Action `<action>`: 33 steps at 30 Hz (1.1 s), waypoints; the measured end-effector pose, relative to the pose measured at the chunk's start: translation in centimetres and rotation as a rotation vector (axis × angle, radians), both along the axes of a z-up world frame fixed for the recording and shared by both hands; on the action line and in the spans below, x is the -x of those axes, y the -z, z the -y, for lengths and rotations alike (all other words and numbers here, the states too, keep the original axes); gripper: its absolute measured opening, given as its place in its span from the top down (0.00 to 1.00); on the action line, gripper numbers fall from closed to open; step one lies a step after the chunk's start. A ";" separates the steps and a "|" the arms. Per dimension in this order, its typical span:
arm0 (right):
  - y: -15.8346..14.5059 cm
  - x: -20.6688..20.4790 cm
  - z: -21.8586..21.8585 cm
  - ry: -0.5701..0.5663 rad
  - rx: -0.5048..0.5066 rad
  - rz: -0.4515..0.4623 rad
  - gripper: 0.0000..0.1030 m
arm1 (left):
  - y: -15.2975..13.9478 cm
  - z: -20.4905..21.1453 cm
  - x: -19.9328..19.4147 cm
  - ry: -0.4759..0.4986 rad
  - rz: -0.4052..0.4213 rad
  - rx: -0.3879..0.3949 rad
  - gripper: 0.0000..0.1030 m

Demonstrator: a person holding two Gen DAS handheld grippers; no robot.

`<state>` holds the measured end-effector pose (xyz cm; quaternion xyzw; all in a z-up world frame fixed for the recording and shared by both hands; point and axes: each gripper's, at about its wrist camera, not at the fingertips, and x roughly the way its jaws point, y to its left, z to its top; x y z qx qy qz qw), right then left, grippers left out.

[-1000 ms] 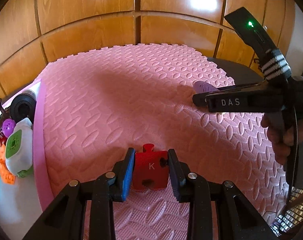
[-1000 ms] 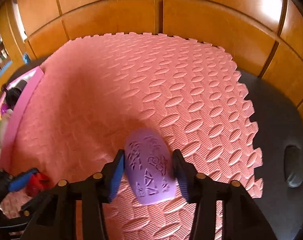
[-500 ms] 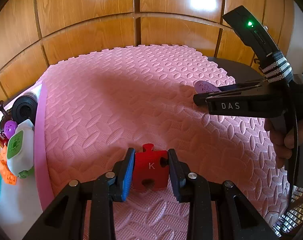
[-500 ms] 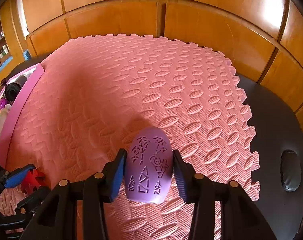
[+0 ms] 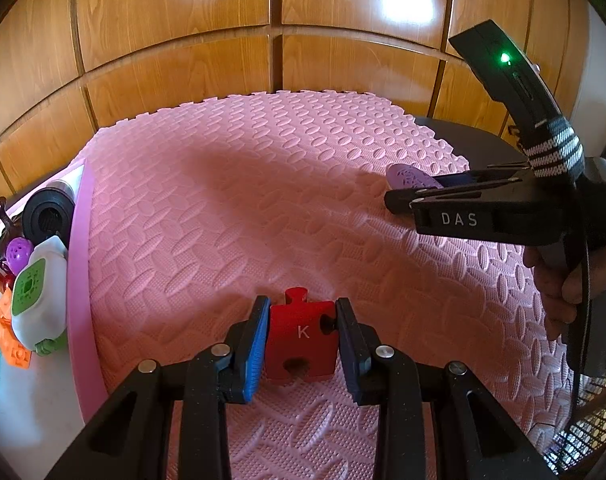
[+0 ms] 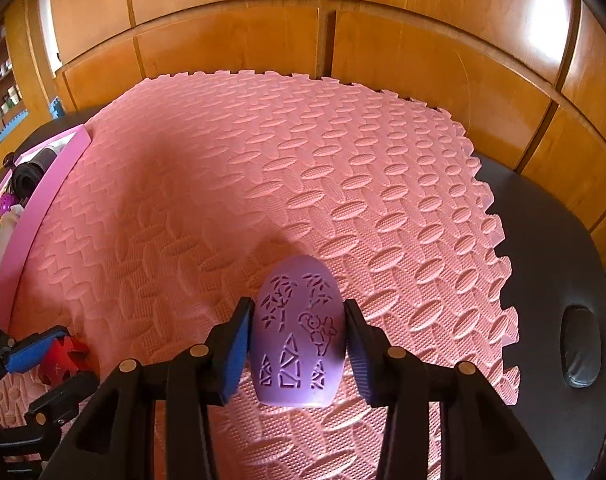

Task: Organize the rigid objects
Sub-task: 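Carry the red puzzle piece into the tray and open left while right holds the egg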

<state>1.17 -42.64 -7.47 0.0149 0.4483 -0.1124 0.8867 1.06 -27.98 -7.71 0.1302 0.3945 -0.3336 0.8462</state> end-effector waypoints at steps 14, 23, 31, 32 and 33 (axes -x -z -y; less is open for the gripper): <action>0.2 0.0 0.0 -0.001 -0.004 0.026 0.57 | -0.2 -0.1 0.1 -0.015 -0.008 0.011 0.69; 0.3 -0.1 -0.3 -0.012 0.027 0.037 0.58 | -0.3 -0.4 0.1 -0.034 -0.019 0.012 0.69; 0.3 -0.1 -0.3 -0.010 0.026 0.037 0.58 | -1.5 -0.8 0.5 -0.039 -0.003 0.034 0.69; 0.3 -0.2 -0.2 -0.008 0.021 0.035 0.58 | -1.7 -0.9 0.6 -0.039 0.000 0.038 0.69; 0.3 -0.2 -0.2 -0.007 0.020 0.034 0.58 | -1.9 -0.9 0.7 -0.038 0.003 0.042 0.69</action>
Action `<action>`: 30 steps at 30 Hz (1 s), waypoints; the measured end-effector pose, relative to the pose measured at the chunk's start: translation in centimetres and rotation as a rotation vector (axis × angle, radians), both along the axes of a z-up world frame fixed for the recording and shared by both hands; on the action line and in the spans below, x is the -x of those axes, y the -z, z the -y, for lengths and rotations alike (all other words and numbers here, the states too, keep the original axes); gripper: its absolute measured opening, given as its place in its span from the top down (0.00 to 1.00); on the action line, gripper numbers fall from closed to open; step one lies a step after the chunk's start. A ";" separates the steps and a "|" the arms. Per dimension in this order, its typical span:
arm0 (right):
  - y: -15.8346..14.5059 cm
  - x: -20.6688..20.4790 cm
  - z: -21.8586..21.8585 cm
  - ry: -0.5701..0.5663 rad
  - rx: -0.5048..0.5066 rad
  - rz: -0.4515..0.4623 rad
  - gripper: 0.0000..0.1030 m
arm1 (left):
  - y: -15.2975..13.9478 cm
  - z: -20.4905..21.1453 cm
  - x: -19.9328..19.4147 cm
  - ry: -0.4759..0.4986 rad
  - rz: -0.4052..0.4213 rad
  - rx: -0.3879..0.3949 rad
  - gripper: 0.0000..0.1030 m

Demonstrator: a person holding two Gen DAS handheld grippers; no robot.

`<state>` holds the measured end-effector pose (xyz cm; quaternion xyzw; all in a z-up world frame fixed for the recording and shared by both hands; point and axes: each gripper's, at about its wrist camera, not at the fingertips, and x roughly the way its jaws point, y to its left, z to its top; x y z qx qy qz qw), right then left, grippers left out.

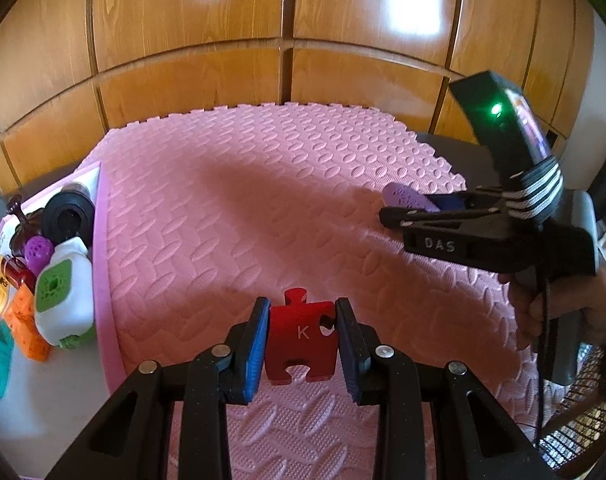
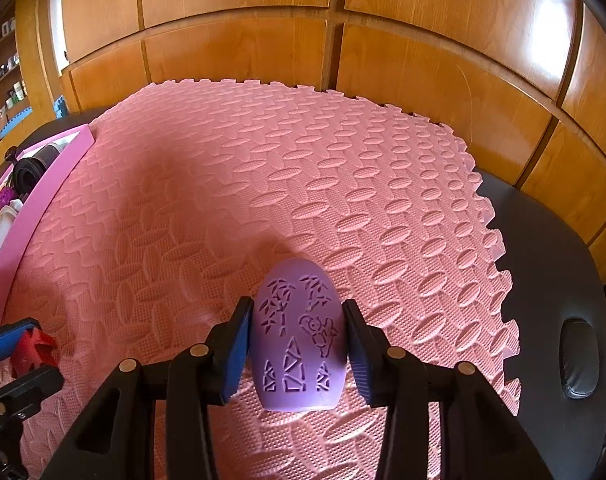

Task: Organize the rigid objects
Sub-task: 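Carry the red puzzle piece into the tray and open left while right holds the egg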

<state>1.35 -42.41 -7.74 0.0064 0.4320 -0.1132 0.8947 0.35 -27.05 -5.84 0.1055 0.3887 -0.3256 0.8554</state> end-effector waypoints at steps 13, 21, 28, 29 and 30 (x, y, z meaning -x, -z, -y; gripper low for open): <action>0.0 0.0 -0.3 -0.012 0.035 0.001 0.58 | -3.2 -1.2 1.0 0.003 0.031 0.054 0.69; -0.1 0.0 -0.4 -0.012 0.046 0.000 0.58 | -4.9 -2.7 1.3 -0.022 0.051 0.069 0.69; -0.1 0.0 -0.5 -0.010 0.050 0.000 0.58 | -5.7 -4.6 1.0 -0.066 0.062 0.079 0.69; -0.1 0.0 -0.5 -0.010 0.051 0.001 0.58 | -5.8 -4.9 0.9 -0.074 0.063 0.080 0.69; -0.1 0.0 -0.5 -0.010 0.053 0.002 0.58 | -5.9 -5.2 0.8 -0.079 0.063 0.080 0.69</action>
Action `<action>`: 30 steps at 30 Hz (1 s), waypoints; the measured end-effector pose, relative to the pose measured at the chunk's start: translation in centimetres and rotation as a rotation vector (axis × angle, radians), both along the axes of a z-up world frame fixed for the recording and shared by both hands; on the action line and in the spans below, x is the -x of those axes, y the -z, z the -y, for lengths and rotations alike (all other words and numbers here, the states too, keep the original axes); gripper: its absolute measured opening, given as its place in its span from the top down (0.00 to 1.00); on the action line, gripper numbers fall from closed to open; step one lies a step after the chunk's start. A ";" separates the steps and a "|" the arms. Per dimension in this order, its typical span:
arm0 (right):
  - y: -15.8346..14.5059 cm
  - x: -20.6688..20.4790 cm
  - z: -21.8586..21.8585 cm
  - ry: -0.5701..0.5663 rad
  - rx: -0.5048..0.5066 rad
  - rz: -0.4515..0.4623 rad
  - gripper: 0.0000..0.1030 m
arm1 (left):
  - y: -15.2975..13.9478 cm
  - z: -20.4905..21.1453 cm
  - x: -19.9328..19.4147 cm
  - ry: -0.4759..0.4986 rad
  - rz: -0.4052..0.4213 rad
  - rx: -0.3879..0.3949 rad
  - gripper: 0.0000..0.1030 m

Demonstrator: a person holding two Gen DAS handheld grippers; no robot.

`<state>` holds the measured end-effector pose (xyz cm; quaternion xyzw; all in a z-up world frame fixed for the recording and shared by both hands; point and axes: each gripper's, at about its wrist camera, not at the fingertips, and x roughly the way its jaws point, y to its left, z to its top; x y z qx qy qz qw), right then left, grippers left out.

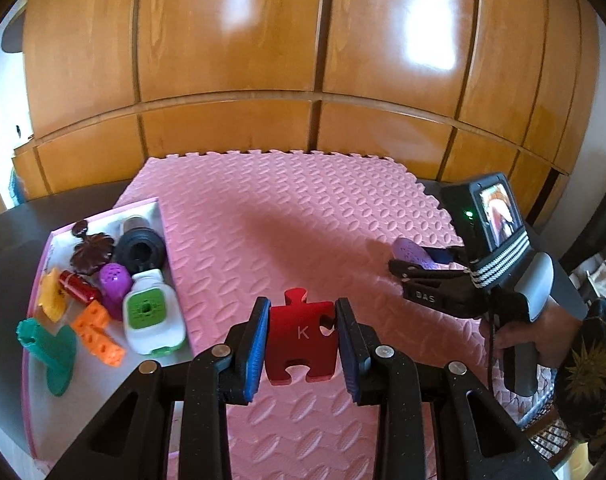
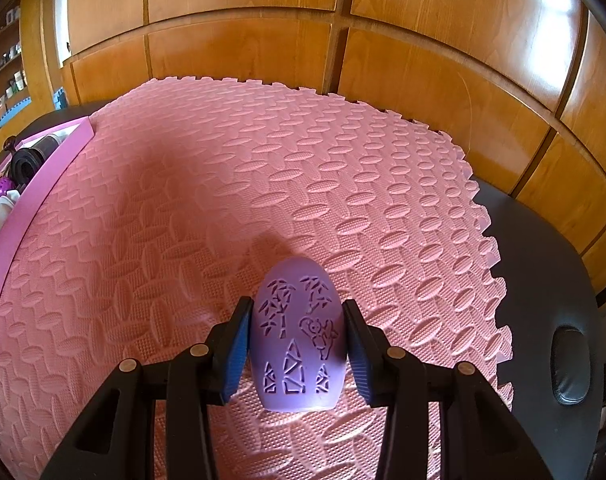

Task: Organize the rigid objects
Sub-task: 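Carry the red puzzle piece into the tray and open left while right holds the egg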

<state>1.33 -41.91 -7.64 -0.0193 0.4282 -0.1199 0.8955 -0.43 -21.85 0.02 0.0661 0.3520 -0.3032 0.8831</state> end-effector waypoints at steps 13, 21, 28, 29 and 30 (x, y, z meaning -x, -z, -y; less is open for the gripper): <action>0.0 0.0 -0.2 0.001 0.008 0.002 0.58 | 0.4 -3.7 -1.5 -0.100 -0.009 -0.017 0.69; -0.1 0.0 -0.2 0.001 0.010 0.001 0.58 | 0.8 -8.9 -3.1 -0.223 -0.028 -0.016 0.69; -0.1 -0.1 -0.3 -0.001 0.023 -0.002 0.58 | 2.5 -15.6 -3.9 -0.372 -0.111 0.003 0.69; -0.1 -0.1 -0.3 -0.001 0.024 -0.002 0.58 | 2.8 -16.2 -3.7 -0.383 -0.120 0.000 0.69; -0.1 -0.1 -0.3 0.000 0.024 -0.002 0.58 | 3.1 -16.6 -3.6 -0.392 -0.126 -0.004 0.69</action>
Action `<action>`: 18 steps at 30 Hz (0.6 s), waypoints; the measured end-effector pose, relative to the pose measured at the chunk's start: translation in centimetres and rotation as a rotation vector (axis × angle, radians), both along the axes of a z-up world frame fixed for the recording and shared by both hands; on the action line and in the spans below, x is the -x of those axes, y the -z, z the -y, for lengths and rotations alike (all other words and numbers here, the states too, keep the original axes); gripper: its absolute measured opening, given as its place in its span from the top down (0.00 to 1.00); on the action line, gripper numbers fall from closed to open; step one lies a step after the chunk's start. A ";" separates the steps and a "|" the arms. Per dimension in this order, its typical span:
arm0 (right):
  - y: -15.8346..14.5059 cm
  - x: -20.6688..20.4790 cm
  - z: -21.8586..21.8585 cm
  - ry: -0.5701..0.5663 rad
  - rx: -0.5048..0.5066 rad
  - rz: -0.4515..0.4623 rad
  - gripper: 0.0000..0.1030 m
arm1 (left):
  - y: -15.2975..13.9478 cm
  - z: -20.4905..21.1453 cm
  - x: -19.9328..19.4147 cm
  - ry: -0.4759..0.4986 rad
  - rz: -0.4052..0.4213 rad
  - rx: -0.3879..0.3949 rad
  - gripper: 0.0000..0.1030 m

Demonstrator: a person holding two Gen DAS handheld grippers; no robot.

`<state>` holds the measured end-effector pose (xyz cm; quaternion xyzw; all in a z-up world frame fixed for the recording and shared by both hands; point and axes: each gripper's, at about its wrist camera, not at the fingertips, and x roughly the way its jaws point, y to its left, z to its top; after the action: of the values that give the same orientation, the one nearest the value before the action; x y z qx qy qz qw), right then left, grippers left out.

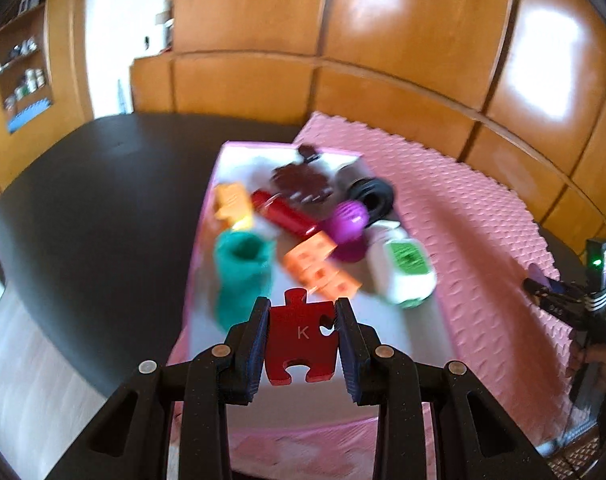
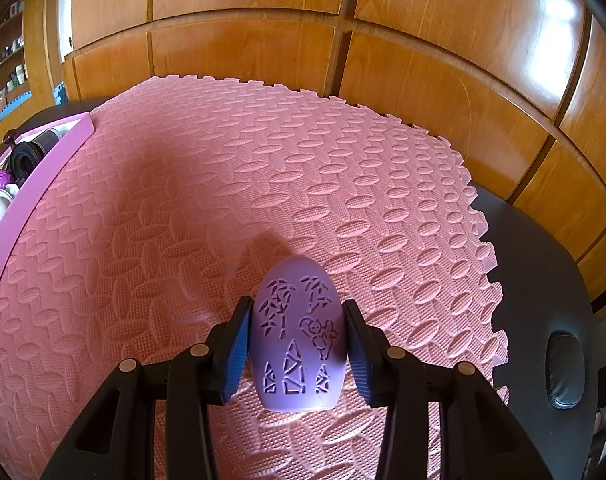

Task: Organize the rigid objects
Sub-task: 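Carry the red puzzle piece into the tray and open left while right holds the egg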

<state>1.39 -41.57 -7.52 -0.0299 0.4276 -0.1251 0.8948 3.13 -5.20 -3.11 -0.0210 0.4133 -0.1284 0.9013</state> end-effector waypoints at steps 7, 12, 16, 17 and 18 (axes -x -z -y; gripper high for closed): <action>0.0 0.0 0.0 0.001 0.007 -0.001 0.58 | 1.7 0.5 -0.7 0.000 -0.034 -0.011 0.69; -0.1 0.0 -0.1 0.004 0.008 -0.001 0.58 | 3.2 1.5 -2.5 0.001 -0.054 -0.039 0.68; -0.1 0.0 -0.1 0.002 0.008 -0.001 0.58 | 4.3 1.5 -3.6 -0.017 -0.040 -0.062 0.68; -0.1 0.0 0.0 0.002 0.008 -0.001 0.58 | 4.3 1.6 -3.7 -0.015 -0.019 -0.077 0.68; 0.0 0.0 -0.1 0.002 0.008 -0.001 0.58 | 4.4 1.7 -3.8 -0.016 -0.015 -0.088 0.68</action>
<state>1.36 -41.51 -7.47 -0.0328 0.4277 -0.1278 0.8942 6.91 -6.89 -7.47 0.0146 0.4251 -0.1029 0.8992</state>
